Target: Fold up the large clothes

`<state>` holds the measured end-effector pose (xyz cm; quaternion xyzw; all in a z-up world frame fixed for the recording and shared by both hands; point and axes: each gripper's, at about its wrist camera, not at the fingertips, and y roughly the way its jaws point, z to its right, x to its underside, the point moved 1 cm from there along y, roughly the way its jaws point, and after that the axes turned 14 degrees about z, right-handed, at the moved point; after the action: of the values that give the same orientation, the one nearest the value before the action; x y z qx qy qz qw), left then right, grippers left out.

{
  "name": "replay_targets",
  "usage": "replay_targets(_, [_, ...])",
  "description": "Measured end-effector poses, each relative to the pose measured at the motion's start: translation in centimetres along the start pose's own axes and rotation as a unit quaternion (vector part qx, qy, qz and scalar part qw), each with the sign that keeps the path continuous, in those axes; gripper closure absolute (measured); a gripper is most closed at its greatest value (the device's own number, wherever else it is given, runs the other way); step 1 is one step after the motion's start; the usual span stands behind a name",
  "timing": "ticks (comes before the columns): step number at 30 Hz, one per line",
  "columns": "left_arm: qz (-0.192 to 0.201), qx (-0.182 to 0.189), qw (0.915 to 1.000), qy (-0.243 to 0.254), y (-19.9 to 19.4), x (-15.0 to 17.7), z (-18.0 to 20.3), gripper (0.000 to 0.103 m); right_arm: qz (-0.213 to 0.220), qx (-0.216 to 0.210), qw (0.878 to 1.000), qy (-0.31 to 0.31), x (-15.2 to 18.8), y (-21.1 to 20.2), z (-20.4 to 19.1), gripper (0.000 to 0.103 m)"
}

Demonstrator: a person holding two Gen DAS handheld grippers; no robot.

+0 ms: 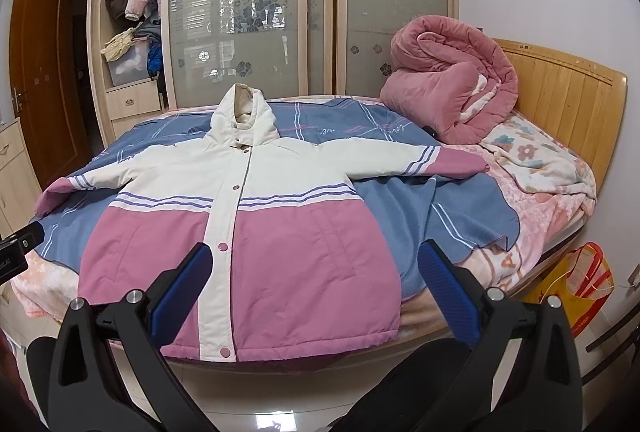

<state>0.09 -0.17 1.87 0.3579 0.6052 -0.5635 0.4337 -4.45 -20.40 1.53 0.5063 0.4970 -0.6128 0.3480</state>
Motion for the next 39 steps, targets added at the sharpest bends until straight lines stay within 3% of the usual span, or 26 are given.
replay_targets(11, [-0.012,0.008,0.9998,-0.010,1.4,0.8,-0.5,0.002,-0.001,-0.017,1.000,0.011,0.8,0.7,-0.3,0.001])
replay_targets(16, [-0.021,0.007,0.9994,0.025,2.8,1.0,-0.3,0.002,0.023,-0.019,1.000,0.007,0.7,1.0,-0.2,0.001])
replay_targets(19, [-0.049,0.017,0.9971,0.055,4.1,1.4,0.0,0.002,0.045,-0.033,0.998,0.012,0.6,1.2,-0.1,0.001])
replay_targets(22, [-0.050,0.044,0.9976,0.018,5.1,2.1,-0.5,0.002,0.066,-0.038,0.997,0.027,0.9,2.0,0.3,0.001])
replay_targets(25, [-0.064,0.067,0.9956,-0.014,6.7,2.5,-0.8,0.002,0.052,-0.051,0.996,0.044,1.2,3.8,0.4,0.001])
replay_targets(31, [-0.002,0.063,0.9978,0.022,7.7,1.4,-0.8,0.002,0.076,-0.055,0.995,0.020,1.2,6.3,0.6,0.001])
replay_targets(35, [0.034,0.078,0.9956,0.039,8.5,-0.1,-0.4,0.002,0.076,-0.059,0.994,0.044,1.0,7.8,1.2,0.001])
replay_targets(39, [0.066,0.108,0.9916,0.024,8.9,-1.0,0.5,0.002,0.077,-0.066,0.994,0.047,1.0,9.0,1.0,0.001])
